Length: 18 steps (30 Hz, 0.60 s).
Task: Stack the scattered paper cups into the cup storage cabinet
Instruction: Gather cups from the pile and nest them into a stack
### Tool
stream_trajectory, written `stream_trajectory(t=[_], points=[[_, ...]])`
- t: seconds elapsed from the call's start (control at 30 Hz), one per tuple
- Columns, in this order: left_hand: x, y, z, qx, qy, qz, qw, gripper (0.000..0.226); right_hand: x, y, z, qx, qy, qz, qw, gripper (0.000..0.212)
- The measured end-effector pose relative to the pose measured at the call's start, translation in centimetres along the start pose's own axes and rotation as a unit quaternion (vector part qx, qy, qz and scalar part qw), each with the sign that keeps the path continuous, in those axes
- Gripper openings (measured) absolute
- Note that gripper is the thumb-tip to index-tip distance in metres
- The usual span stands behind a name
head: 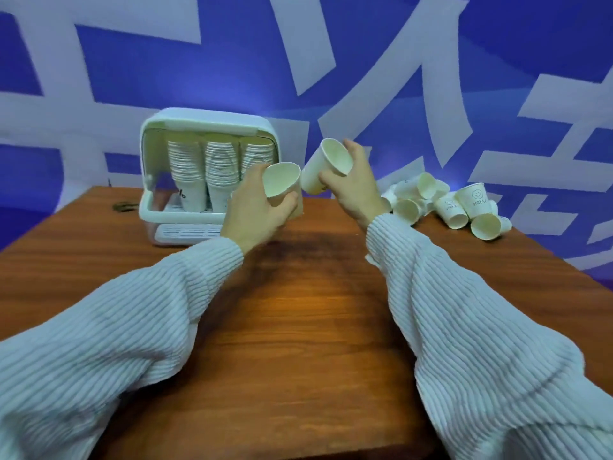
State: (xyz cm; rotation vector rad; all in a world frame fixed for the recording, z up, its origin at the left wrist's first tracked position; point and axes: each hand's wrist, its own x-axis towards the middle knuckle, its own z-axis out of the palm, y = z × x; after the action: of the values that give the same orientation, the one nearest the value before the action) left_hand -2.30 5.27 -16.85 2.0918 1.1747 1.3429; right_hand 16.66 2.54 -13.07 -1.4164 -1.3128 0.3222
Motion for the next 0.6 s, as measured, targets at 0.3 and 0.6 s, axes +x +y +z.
stream_trajectory(t=[0.3, 0.6], points=[[0.8, -5.4, -9.0, -0.01, 0.112, -0.095, 0.989, 0.074, 2.0, -2.7, 10.4, -0.132, -0.146, -0.03, 0.98, 0.077], [2.5, -7.3, -9.6, 0.008, 0.089, -0.096, 0.991, 0.073, 2.2, -0.6, 13.5, -0.371, -0.31, -0.032, 0.875, 0.085]])
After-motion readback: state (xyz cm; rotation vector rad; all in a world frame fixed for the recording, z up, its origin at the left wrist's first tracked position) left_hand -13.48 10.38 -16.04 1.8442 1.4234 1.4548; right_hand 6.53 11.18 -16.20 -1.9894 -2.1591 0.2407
